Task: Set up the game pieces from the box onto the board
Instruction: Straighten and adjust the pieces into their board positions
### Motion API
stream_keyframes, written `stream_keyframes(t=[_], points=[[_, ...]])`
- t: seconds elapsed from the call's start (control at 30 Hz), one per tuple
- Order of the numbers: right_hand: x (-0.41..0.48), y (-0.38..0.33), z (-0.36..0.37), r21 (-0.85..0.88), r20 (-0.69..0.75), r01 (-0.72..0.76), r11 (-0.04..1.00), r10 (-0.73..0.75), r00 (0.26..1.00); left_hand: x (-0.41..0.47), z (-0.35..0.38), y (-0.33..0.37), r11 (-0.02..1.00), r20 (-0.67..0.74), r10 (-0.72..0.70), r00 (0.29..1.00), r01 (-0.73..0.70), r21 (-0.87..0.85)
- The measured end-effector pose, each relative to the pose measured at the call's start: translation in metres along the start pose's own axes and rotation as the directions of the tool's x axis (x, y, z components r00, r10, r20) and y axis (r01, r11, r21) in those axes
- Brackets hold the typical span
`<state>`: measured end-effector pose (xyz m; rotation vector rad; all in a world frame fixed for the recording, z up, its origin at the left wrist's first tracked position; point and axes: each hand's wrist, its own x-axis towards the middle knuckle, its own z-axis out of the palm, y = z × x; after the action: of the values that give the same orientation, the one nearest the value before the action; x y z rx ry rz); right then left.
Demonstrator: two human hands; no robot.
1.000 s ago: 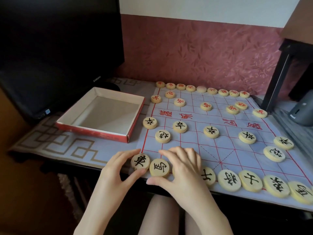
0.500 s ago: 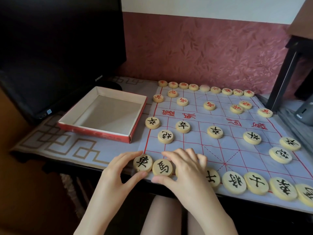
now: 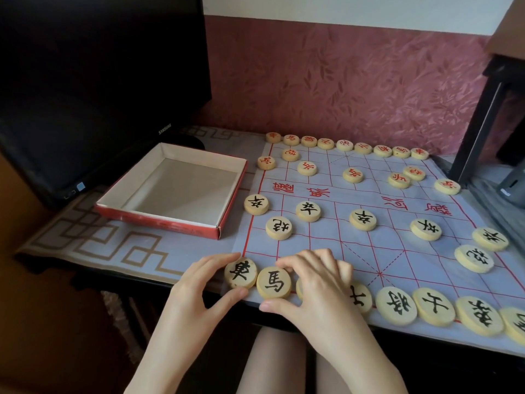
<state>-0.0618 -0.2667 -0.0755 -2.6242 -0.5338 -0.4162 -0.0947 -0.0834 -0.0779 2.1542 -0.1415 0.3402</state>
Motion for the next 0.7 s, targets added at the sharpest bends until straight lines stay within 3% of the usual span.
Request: stream_keyframes(t=[0.7], points=[[-0.0034, 0.0040, -0.0024, 0.041, 0.015, 0.009, 0.999, -0.010, 1.000, 0.0001, -0.0024, -0.0017, 1.000, 0.029, -0.003, 1.000, 0.002, 0.031]])
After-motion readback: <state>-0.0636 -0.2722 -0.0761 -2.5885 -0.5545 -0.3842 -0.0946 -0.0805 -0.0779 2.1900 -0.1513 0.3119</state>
